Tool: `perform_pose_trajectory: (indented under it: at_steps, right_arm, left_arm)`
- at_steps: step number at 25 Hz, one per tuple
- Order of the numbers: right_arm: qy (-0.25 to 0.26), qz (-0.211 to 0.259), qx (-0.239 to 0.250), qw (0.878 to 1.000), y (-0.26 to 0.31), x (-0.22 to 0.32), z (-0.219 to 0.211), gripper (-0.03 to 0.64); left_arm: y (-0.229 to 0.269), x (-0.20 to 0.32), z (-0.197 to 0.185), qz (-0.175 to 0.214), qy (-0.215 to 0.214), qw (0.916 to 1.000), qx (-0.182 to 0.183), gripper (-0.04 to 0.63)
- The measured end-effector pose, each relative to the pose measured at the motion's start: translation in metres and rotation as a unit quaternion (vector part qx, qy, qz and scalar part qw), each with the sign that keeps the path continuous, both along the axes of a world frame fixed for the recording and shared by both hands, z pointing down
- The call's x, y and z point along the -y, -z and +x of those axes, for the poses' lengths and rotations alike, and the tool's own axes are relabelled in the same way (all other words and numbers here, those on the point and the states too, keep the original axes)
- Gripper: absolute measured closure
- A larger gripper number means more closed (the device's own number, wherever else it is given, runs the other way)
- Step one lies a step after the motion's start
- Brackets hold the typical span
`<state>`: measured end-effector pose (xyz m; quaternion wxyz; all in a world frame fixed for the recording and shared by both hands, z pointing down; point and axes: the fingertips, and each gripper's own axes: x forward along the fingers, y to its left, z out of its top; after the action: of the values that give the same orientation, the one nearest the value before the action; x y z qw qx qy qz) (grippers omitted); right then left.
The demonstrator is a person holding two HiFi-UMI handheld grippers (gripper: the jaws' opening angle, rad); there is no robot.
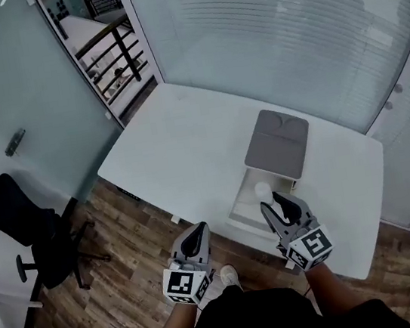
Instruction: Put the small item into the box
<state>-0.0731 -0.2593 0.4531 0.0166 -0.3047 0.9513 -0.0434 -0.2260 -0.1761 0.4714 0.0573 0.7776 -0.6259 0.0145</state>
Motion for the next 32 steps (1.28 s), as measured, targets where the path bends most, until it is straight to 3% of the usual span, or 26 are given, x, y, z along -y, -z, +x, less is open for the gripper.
perform_pose_trajectory:
  at_steps: [4,12,19,24,32]
  right_arm:
    - [-0.019,-0.001,-0.033,0.999,-0.009,0.013,-0.014,0.473]
    - [-0.032,0.021,-0.148,0.988,-0.026,0.021,-0.031,0.474]
    - [-0.048,0.007,-0.246,0.968,-0.063,0.039,-0.02,0.474]
    - [-0.037,0.009,-0.371,0.928,-0.092,0.052,-0.017,0.477]
    - [0.009,-0.03,-0.502,0.865,-0.146,0.059,-0.017,0.476]
  left_arm:
    - [-0.007,0.026,-0.018,-0.004,-0.035,0.9994,0.003,0.581]
    - [-0.016,0.054,-0.03,-0.005,-0.099,0.9951,-0.002,0.581]
    - [-0.031,0.074,-0.016,-0.02,-0.133,0.9909,-0.01,0.581]
    - [-0.032,0.087,-0.01,-0.014,-0.143,0.9894,-0.016,0.581]
    - [-0.043,0.093,-0.012,-0.029,-0.144,0.9886,-0.032,0.581]
